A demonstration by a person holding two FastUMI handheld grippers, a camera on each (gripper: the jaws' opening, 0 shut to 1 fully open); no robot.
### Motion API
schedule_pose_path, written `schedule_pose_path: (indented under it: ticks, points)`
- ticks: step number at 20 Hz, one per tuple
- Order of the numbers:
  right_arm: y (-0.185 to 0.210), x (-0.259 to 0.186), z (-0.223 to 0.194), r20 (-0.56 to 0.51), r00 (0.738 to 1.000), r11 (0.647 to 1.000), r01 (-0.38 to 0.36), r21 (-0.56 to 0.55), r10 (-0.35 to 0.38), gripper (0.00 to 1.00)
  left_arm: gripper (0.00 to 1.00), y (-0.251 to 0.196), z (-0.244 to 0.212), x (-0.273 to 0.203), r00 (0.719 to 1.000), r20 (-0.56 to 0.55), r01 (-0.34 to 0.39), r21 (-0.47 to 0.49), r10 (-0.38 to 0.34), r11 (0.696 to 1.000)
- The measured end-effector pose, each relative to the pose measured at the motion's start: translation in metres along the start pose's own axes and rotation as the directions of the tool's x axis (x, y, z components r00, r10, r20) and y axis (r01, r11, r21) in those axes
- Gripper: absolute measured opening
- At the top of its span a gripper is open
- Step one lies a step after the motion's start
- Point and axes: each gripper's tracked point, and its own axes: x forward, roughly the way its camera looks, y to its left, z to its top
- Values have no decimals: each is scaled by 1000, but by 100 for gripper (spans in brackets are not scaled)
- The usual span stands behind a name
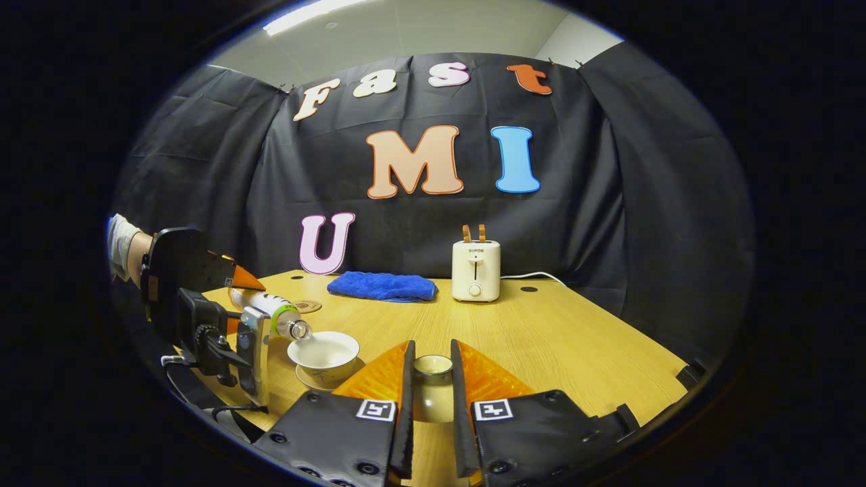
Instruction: Open the teacup lid with one hand, grasp the water bottle and pour water into the teacup with the other hand; after pouring, place the water bottle on the coaster and then close the teacup lid.
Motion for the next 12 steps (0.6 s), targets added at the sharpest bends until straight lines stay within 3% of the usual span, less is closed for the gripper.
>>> schedule_pose_path:
  ticks: [12]
  points:
    - [-10,2,-13,-24,1000,1000,-3,-1,3,26,57,30,6,-9,997,-59,-36,221,50,975]
